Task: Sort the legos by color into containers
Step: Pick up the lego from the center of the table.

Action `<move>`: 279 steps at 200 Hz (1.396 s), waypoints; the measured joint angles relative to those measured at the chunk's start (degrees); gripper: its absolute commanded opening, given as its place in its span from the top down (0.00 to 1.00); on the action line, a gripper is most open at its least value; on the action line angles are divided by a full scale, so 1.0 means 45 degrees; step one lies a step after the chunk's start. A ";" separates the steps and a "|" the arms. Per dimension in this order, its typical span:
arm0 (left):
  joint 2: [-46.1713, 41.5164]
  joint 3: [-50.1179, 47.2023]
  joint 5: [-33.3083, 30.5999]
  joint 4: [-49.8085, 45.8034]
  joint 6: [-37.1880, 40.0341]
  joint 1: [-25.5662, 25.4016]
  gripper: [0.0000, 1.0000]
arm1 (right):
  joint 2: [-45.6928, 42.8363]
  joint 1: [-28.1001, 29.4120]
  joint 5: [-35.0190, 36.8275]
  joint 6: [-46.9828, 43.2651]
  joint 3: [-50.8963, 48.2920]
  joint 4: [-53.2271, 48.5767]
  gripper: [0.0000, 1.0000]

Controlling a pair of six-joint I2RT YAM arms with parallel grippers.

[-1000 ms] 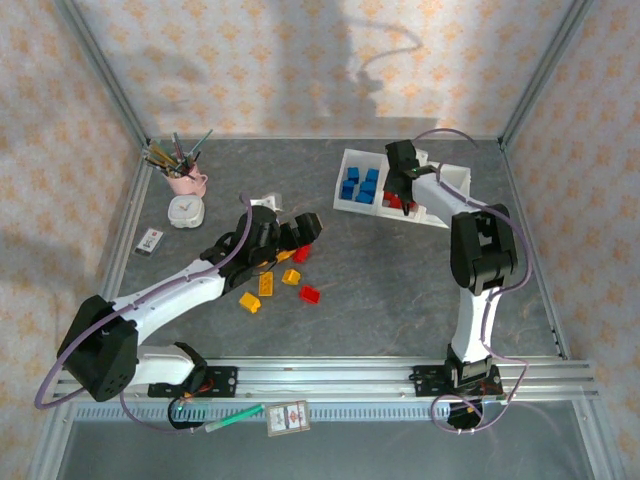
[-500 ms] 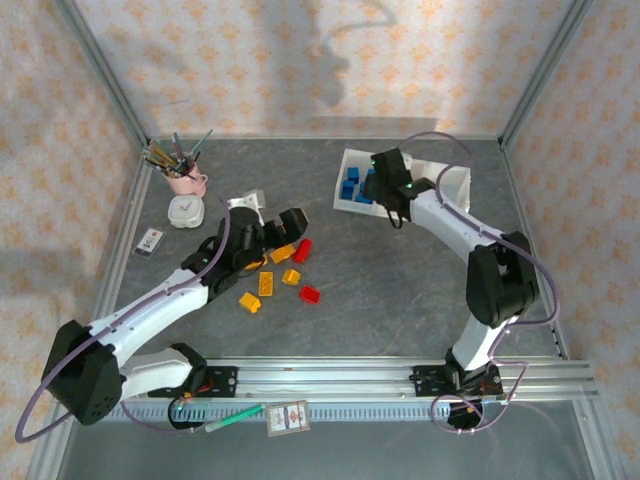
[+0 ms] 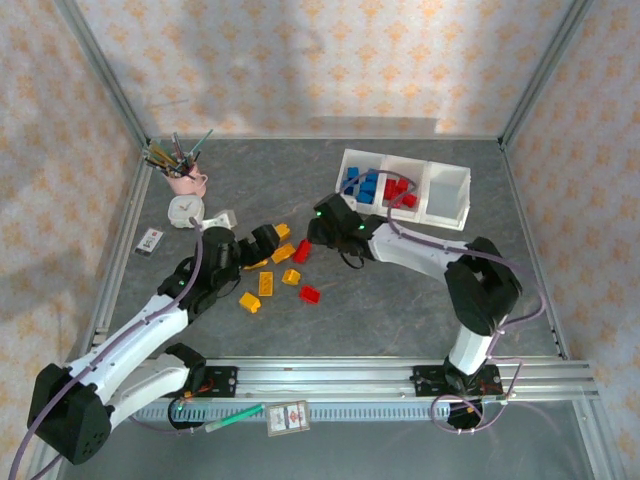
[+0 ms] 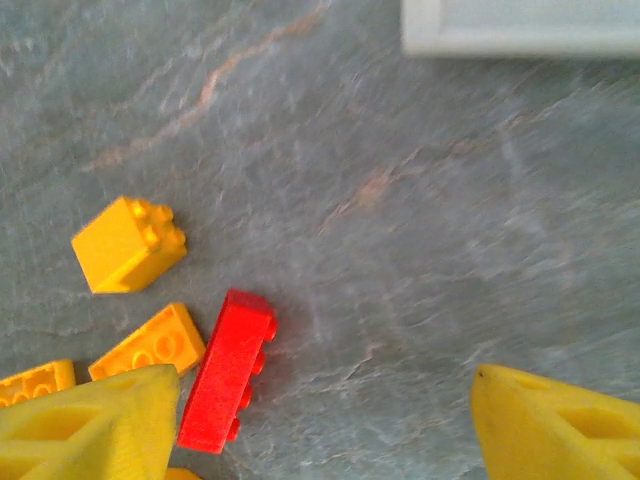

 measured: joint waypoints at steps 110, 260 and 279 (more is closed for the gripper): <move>-0.0335 -0.0160 -0.0277 -0.0413 0.0000 0.0243 0.01 | 0.2866 0.0860 -0.1039 0.0806 0.1579 0.0729 0.37; -0.0311 -0.0204 -0.0219 -0.0413 0.0000 0.0325 0.01 | 0.3342 0.0418 -0.1753 0.1423 0.1491 0.1647 0.81; -0.0311 -0.0199 -0.0175 -0.0413 0.0010 0.0325 0.01 | 0.2914 0.0306 -0.1749 0.1423 0.1083 0.1642 0.81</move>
